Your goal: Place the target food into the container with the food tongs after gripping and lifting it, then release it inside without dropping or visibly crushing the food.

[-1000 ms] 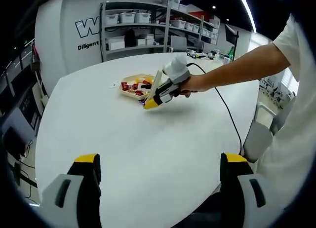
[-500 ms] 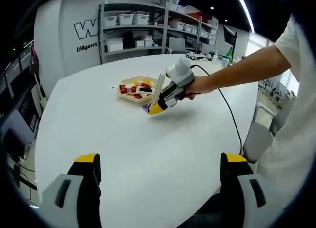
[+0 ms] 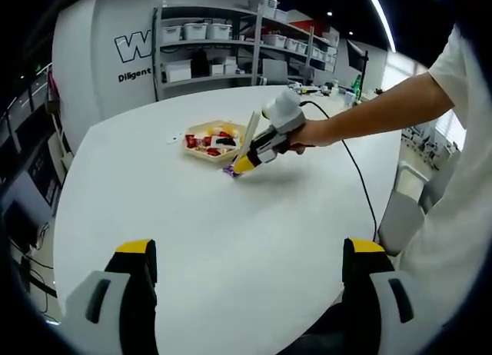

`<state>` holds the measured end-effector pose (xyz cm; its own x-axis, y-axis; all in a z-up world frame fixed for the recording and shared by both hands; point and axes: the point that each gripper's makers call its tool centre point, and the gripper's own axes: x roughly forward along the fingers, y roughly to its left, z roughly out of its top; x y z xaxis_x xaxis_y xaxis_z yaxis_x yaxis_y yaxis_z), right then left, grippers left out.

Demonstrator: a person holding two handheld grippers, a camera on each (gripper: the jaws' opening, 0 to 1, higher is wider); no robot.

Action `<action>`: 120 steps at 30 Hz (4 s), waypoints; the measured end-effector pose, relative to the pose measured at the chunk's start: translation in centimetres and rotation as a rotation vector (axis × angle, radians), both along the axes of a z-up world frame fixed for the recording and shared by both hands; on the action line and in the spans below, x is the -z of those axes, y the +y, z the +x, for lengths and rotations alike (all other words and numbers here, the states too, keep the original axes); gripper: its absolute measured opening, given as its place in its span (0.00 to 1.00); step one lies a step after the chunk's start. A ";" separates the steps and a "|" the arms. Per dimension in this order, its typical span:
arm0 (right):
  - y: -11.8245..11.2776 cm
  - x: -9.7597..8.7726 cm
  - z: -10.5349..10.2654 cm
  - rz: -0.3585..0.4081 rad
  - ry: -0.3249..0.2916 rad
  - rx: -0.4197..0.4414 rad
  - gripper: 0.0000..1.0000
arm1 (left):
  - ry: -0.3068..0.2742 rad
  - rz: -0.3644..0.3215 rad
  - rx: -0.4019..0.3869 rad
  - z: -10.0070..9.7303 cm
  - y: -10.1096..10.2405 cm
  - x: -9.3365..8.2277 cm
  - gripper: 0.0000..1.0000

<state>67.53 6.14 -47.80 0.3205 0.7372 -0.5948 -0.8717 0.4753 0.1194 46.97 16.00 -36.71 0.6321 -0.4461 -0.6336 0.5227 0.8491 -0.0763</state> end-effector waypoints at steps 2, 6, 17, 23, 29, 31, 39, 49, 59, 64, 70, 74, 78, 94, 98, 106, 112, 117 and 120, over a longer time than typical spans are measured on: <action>0.2 0.3 0.3 -0.002 -0.005 0.006 0.19 | 0.001 0.003 0.000 -0.1 0.1 0.0 0.99; 0.8 0.6 1.2 -0.008 -0.005 0.045 0.19 | 0.000 0.003 -0.004 -0.2 0.2 0.0 0.99; 1.0 1.5 2.0 -0.057 0.000 0.115 0.16 | -0.001 0.004 -0.015 -0.6 0.7 -0.1 0.99; 1.0 1.5 1.0 -0.062 0.031 0.106 0.11 | -0.007 0.002 -0.020 -0.8 0.8 -0.3 0.99; 0.4 1.3 1.1 -0.058 0.031 0.106 0.11 | -0.011 0.001 -0.020 -0.8 0.8 -0.4 0.99; 0.1 1.0 1.5 -0.038 0.035 0.117 0.11 | -0.012 0.000 -0.019 -0.9 0.7 -0.4 0.99; -1.8 -1.0 2.4 -0.013 -0.004 0.141 0.11 | -0.013 -0.003 -0.014 -0.8 0.5 -0.4 0.99; -3.9 -2.8 5.6 -0.028 -0.046 0.166 0.11 | -0.019 -0.006 -0.008 -0.6 0.1 -0.5 0.99; -4.3 -2.4 8.3 -0.070 -0.058 0.176 0.12 | -0.013 -0.004 -0.019 -0.6 0.4 -0.5 0.99; -4.3 -1.8 8.8 -0.090 -0.060 0.169 0.12 | -0.010 0.000 -0.021 -0.4 0.6 -0.4 0.99; -4.2 -1.4 9.4 -0.105 -0.059 0.174 0.13 | -0.011 -0.002 -0.027 -0.1 0.7 -0.5 0.99; -4.0 -1.3 10.0 -0.106 -0.058 0.182 0.13 | -0.011 0.003 -0.028 0.0 0.8 -0.5 0.99; -4.0 -1.0 10.3 -0.110 -0.046 0.186 0.14 | -0.010 0.004 -0.029 0.1 0.9 -0.5 0.99; -4.6 -2.1 9.5 -0.074 -0.053 0.189 0.16 | -0.013 -0.002 -0.022 0.1 0.7 -0.6 0.99; -4.7 -2.0 9.3 -0.071 -0.052 0.189 0.15 | -0.016 -0.004 -0.020 0.0 0.6 -0.7 0.99; -5.1 -2.6 7.7 -0.056 -0.055 0.185 0.14 | -0.017 -0.005 -0.014 -0.3 0.5 -0.7 0.99; -5.7 -3.4 6.7 -0.029 -0.051 0.192 0.14 | -0.018 -0.010 -0.001 -0.4 0.0 -0.7 0.99; -6.8 -3.9 6.3 -0.011 -0.049 0.202 0.15 | -0.021 -0.015 0.017 -0.3 -0.7 -0.7 0.99; -7.3 -3.9 5.9 -0.006 -0.047 0.206 0.15 | -0.026 -0.020 0.023 -0.1 -1.0 -0.8 0.99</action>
<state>73.46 -1.13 -43.86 0.4917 0.6498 -0.5797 -0.7605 0.6447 0.0777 46.83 14.96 -35.87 0.6376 -0.4734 -0.6078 0.5442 0.8352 -0.0796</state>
